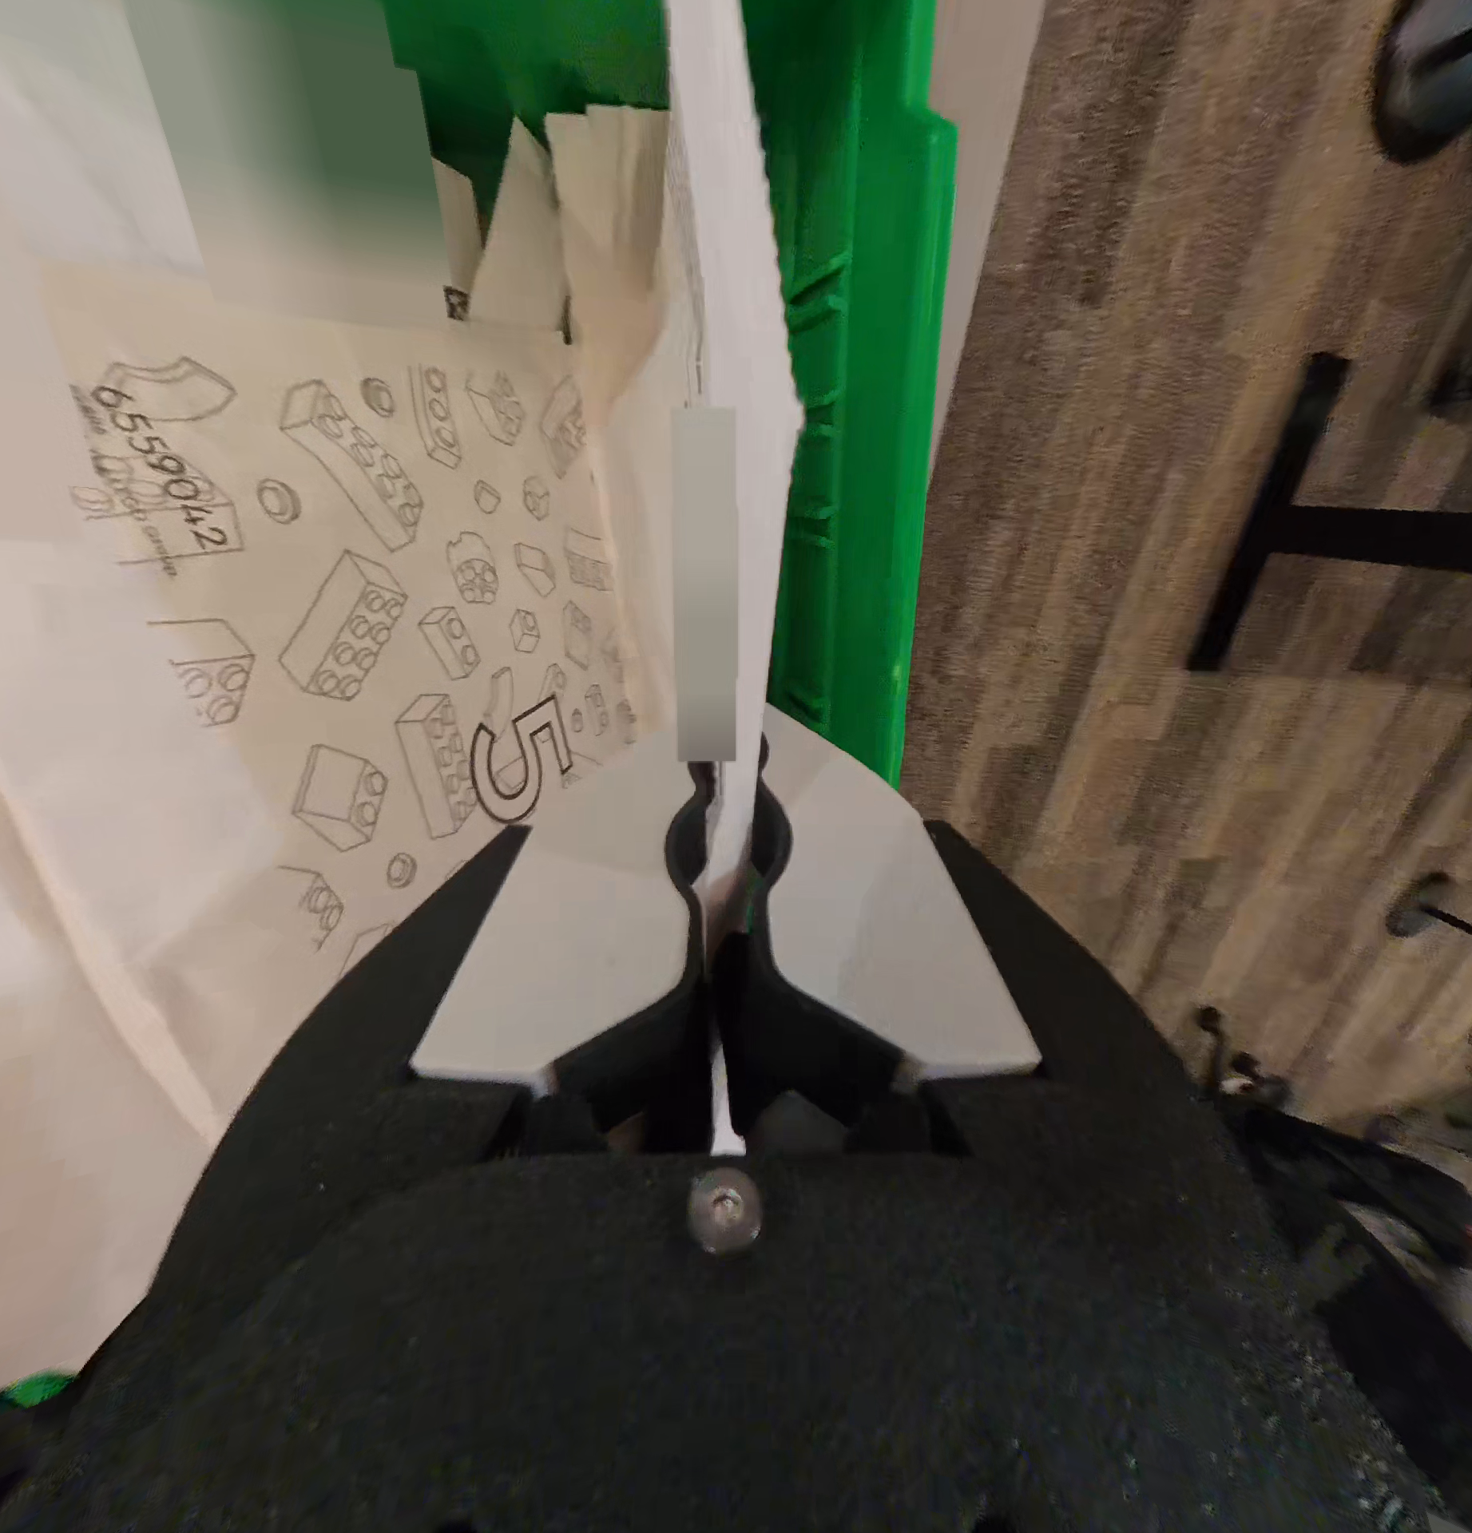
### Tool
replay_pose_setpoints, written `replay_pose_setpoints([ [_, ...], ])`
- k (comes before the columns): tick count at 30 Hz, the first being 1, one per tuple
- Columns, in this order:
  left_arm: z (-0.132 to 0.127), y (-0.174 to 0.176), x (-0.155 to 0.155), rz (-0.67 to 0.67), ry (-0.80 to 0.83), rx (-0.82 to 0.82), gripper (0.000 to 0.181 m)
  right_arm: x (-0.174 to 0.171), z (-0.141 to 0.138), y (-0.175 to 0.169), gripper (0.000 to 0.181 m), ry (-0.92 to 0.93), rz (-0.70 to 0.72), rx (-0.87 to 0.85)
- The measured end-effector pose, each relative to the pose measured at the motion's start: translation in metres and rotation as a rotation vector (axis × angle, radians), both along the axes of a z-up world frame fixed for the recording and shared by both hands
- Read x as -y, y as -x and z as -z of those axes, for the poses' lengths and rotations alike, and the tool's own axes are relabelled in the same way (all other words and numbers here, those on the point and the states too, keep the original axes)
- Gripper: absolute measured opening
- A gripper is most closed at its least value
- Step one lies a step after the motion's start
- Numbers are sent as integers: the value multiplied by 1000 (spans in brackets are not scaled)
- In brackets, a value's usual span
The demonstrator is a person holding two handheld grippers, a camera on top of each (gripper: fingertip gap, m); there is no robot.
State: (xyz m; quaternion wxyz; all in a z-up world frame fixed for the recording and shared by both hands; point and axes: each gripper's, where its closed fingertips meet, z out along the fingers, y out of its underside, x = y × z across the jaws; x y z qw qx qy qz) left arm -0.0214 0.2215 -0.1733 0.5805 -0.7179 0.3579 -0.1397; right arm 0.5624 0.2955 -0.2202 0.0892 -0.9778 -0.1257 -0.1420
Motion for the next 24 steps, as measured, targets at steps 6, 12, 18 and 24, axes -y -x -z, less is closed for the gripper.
replay_pose_setpoints([
  [6, 3, -1, -2, 11, 3, 2, 30, 11, -5, 16, 30, -22, -43, -2],
  [12, 4, 6, -3, 7, 0, -19, 30, 47, -36, 33, 42, -148, -109, -35],
  [18, 2, 12, -1, 3, -1, -12, 30, 99, -57, 45, 41, -342, -147, -47],
  [24, -1, 13, -2, 5, -2, -3, 30, 136, -51, 85, 29, -558, -357, -135],
])
